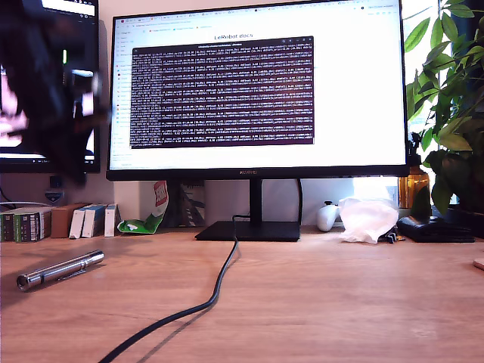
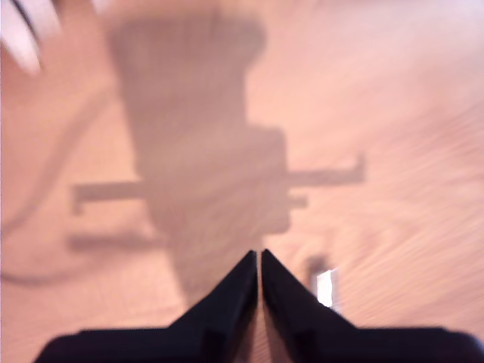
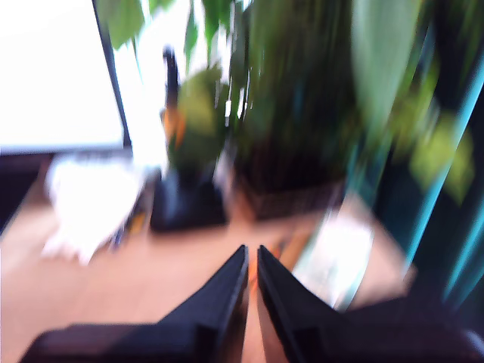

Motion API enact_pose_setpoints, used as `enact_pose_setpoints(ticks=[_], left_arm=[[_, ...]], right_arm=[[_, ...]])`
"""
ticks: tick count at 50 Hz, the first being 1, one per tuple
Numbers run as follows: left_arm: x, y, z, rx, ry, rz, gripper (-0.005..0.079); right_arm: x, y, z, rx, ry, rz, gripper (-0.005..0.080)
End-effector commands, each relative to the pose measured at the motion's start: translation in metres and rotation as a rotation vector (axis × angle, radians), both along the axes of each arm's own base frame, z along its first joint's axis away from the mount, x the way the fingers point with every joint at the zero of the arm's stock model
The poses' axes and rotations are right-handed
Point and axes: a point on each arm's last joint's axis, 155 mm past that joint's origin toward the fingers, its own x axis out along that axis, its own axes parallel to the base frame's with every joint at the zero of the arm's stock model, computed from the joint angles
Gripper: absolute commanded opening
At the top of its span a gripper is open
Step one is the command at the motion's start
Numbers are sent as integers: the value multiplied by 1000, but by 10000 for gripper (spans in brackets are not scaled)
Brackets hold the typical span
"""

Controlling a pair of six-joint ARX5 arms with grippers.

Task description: Pick the metallic laser pointer with your right arm, pass it to your left arm, then place it down to the left side of the table

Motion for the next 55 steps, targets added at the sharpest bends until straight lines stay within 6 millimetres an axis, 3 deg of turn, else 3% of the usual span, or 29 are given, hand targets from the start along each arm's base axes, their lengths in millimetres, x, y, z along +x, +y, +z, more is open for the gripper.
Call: enact_pose_setpoints(ticks=[1, 10, 20, 38, 55], left_arm=[[0, -5, 18, -4, -59, 1, -22], [-1, -2, 66, 42, -227, 26, -22], [-16, 11, 89, 49, -333, 59, -22], [-55, 60, 77, 44, -439, 192, -22], [-77, 101, 55, 4, -546, 343, -22]], right_arm=[[-1, -1, -9, 19, 3, -10, 0], [4, 3, 2, 24, -51, 0, 0], [4, 3, 3, 23, -55, 1, 0], [8, 5, 16, 16, -106, 14, 0], [13, 10, -3, -52, -52, 59, 0]])
